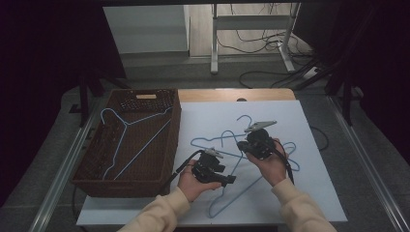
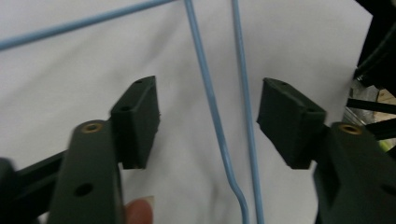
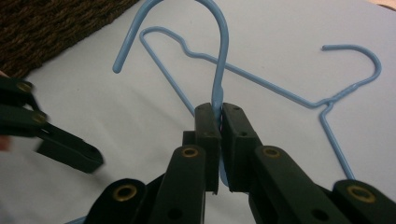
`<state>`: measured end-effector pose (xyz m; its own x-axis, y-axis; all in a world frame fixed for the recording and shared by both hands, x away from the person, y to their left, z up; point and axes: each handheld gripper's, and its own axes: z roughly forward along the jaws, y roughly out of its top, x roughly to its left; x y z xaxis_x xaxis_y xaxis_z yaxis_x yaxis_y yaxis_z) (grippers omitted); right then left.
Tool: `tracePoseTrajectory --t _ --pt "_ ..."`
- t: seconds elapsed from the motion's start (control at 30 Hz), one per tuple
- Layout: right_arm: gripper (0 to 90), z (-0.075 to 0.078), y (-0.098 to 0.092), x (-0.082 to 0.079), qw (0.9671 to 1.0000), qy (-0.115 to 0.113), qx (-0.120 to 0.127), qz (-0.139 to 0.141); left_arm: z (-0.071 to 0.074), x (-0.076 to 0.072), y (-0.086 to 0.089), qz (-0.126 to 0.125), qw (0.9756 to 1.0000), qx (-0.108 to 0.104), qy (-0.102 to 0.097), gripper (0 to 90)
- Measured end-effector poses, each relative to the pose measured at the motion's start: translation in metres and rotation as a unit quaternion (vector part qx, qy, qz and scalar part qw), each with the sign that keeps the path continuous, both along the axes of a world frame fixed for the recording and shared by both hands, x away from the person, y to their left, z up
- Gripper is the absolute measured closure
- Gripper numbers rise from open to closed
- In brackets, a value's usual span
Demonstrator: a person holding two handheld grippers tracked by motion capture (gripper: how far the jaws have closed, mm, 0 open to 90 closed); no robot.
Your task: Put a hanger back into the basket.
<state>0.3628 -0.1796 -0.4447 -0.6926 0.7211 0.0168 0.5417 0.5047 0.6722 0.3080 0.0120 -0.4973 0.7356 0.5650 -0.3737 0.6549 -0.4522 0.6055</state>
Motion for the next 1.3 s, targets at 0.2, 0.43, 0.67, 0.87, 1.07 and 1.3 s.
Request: tracePoseTrajectory --t 0.2,0.43,0.67,0.87,1.07,1.3 --pt "85.9 0.002 0.0 -0.002 1.0 0.002 0.007 -0.002 -0.011 0.004 -0.006 -0.008 0.9998 0.0 0.018 61.5" --pt "85.7 0.003 -0.001 -0.003 0.9999 -0.001 0.015 0.002 -0.007 0.003 -0.001 -0.007 0.9995 -0.022 0.023 82.3" --pt "64.3 0.012 -0.011 -0.007 0.9983 -0.023 0.052 0.01 0.003 0.0 0.007 -0.001 0.9983 -0.054 0.019 86.4" --pt "45.6 0.021 -0.03 -0.017 0.9938 -0.062 0.092 0.001 0.019 -0.004 0.015 0.003 0.9958 -0.091 0.014 86.5" --pt "41.2 0.027 -0.052 -0.028 0.9876 -0.092 0.127 -0.004 0.037 -0.006 0.023 0.0 0.9932 -0.116 0.002 86.6" --pt "39.7 0.033 -0.071 -0.038 0.9808 -0.116 0.157 -0.004 0.051 -0.006 0.032 0.01 0.9915 -0.13 -0.007 86.5"
